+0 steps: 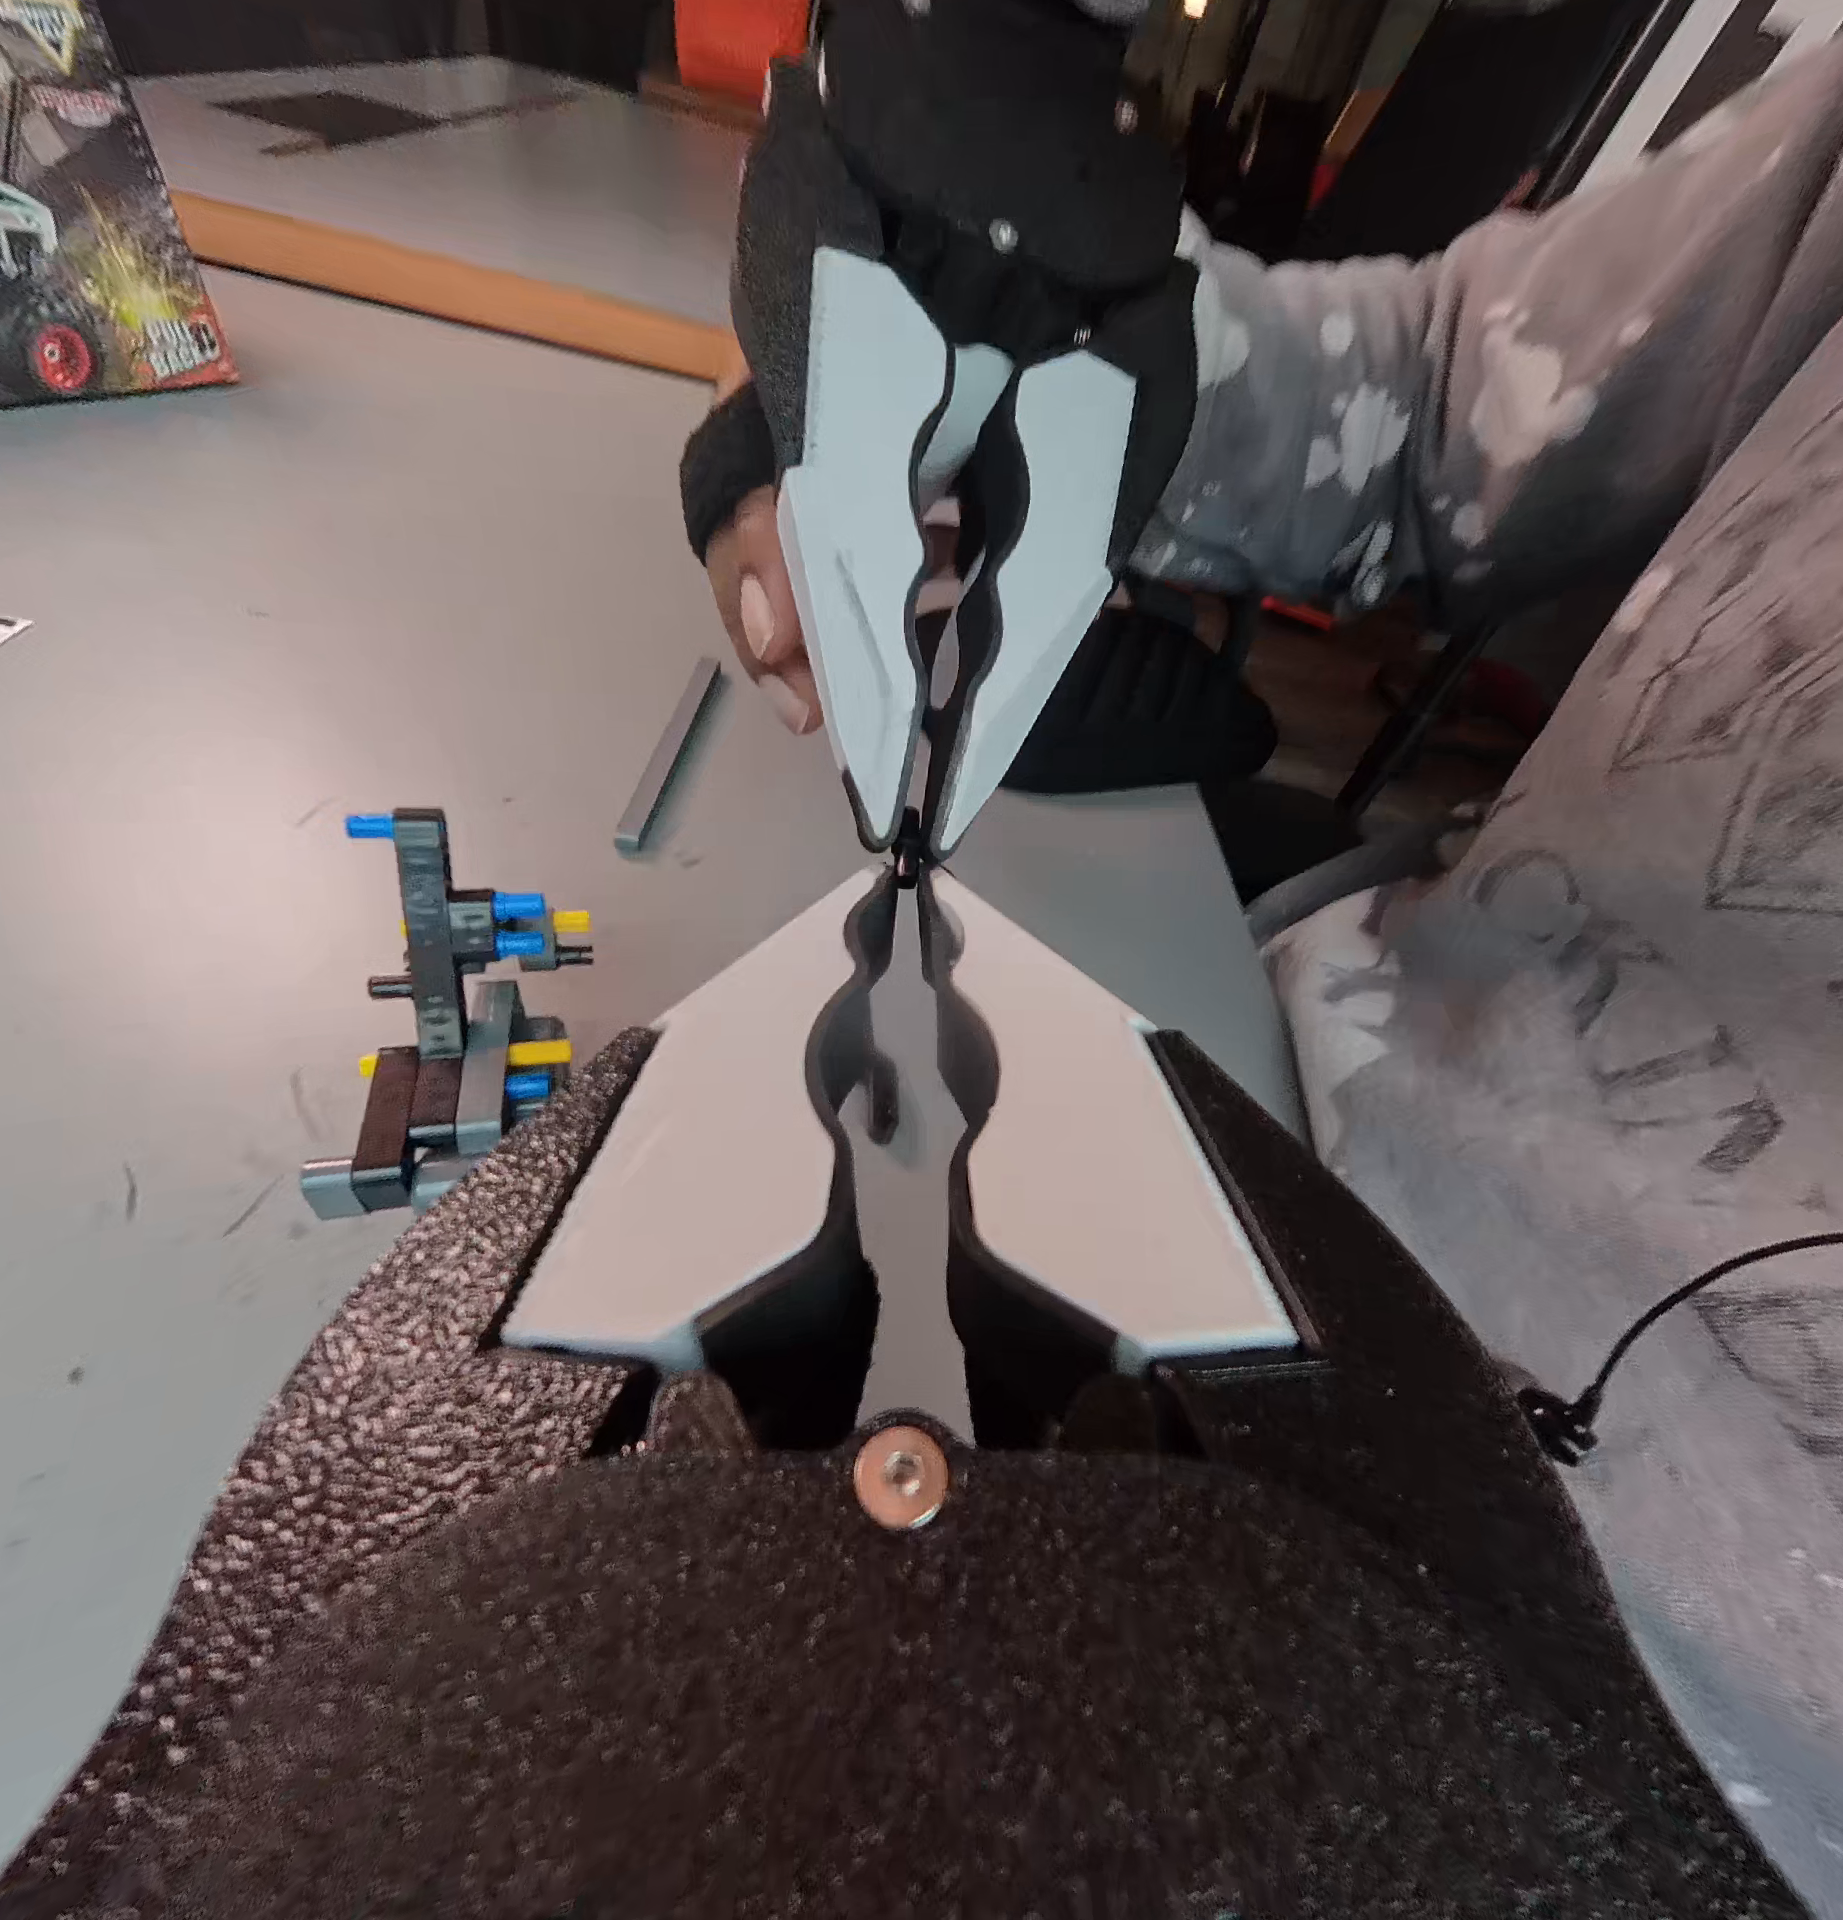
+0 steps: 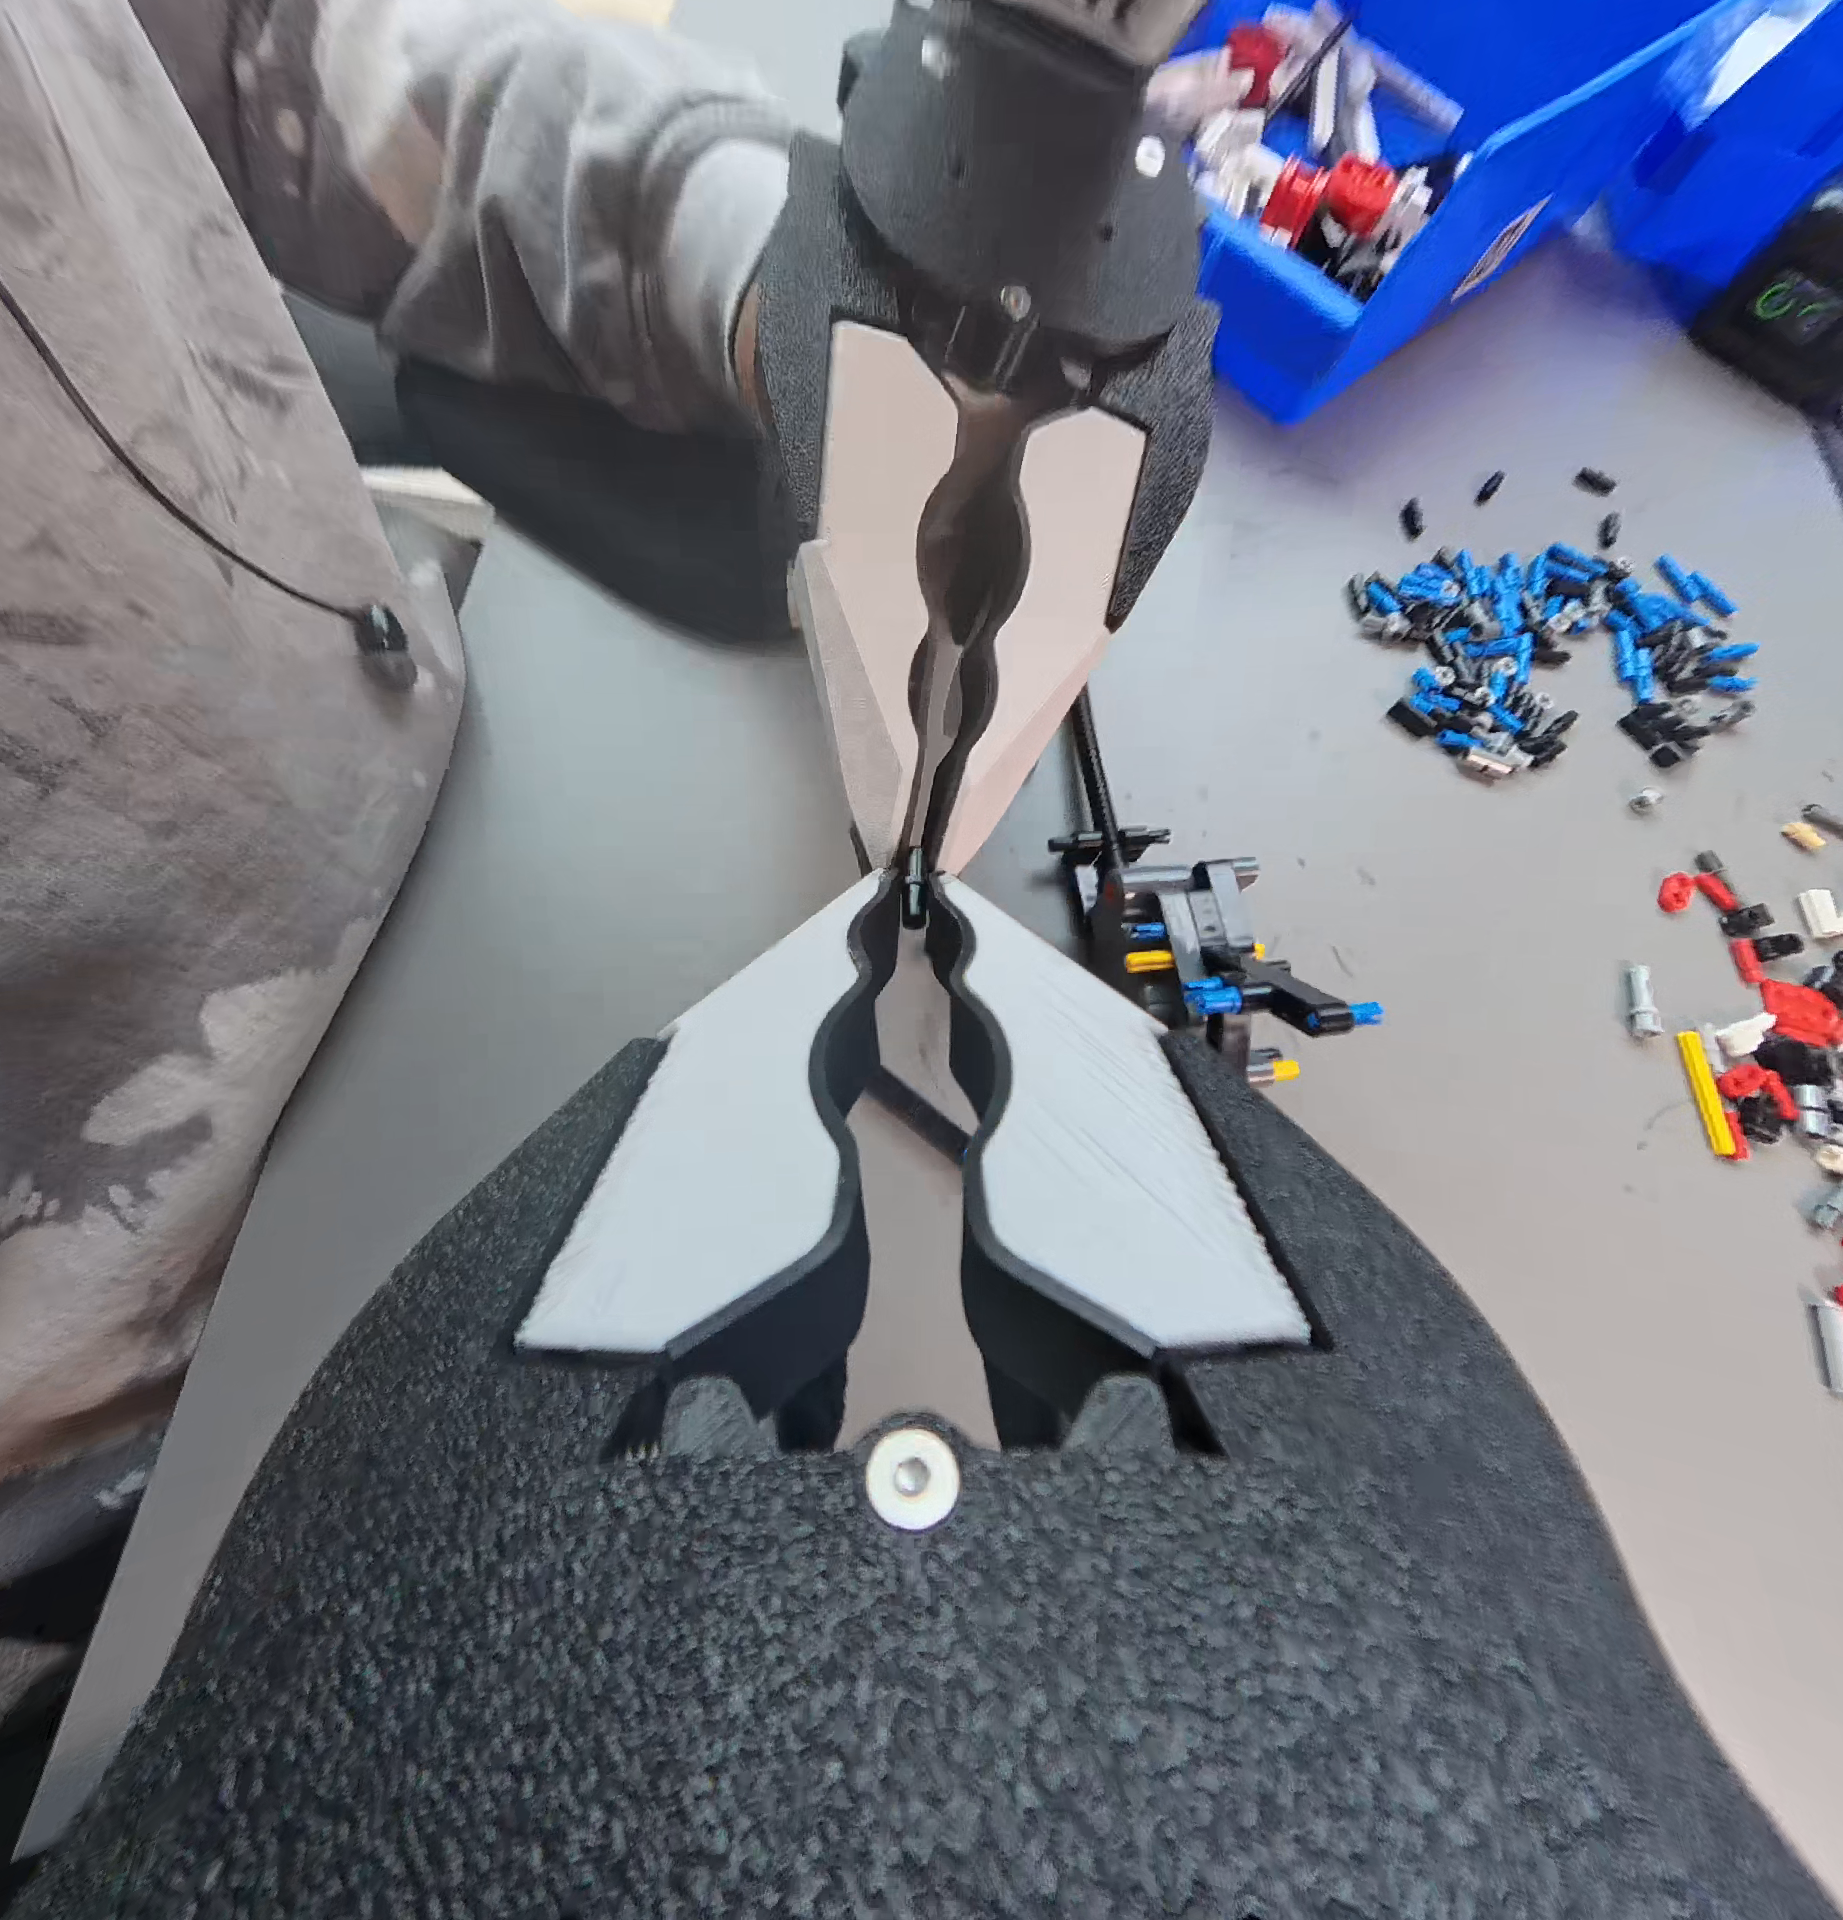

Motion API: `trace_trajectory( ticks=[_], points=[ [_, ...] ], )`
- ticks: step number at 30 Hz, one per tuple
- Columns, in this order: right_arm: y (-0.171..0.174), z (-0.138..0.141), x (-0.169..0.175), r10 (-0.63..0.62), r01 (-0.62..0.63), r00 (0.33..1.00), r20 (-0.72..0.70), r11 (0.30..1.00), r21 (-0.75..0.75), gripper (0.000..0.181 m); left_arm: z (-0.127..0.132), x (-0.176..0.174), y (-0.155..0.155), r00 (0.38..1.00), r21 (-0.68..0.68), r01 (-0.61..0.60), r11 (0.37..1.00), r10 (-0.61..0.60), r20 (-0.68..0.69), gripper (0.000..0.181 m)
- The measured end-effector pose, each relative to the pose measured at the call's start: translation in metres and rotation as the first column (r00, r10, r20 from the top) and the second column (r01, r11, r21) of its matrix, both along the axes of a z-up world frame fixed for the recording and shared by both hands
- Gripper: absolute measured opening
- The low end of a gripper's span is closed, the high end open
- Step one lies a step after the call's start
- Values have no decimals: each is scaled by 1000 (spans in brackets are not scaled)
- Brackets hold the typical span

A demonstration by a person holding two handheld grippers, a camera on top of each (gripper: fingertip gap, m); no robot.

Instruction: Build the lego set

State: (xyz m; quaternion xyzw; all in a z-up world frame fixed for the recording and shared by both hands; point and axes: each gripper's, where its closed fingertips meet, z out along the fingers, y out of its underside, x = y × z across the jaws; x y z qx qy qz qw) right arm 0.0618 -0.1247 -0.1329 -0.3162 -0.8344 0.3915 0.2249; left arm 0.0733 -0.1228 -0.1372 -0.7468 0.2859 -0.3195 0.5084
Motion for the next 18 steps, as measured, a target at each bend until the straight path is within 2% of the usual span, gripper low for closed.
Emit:
trace_trajectory(
  ticks=[3, 6, 18],
  points=[
    [-4, 29, -2, -21, 4, 991, -130, 991, -135, 5, 29, -2, -4, 981, 35, 28, 999, -35, 193, 3],
    [-5, 43, -1, -32, -4, 977, -212, 987, -164, 7, 45, -4, -8, 950, 59, 48, 997, -64, 304, 3],
    [-11, 52, -1, -26, -23, 972, -235, 979, -204, 8, 49, -1, -12, 947, 81, 63, 995, -85, 308, 3]
  ],
)
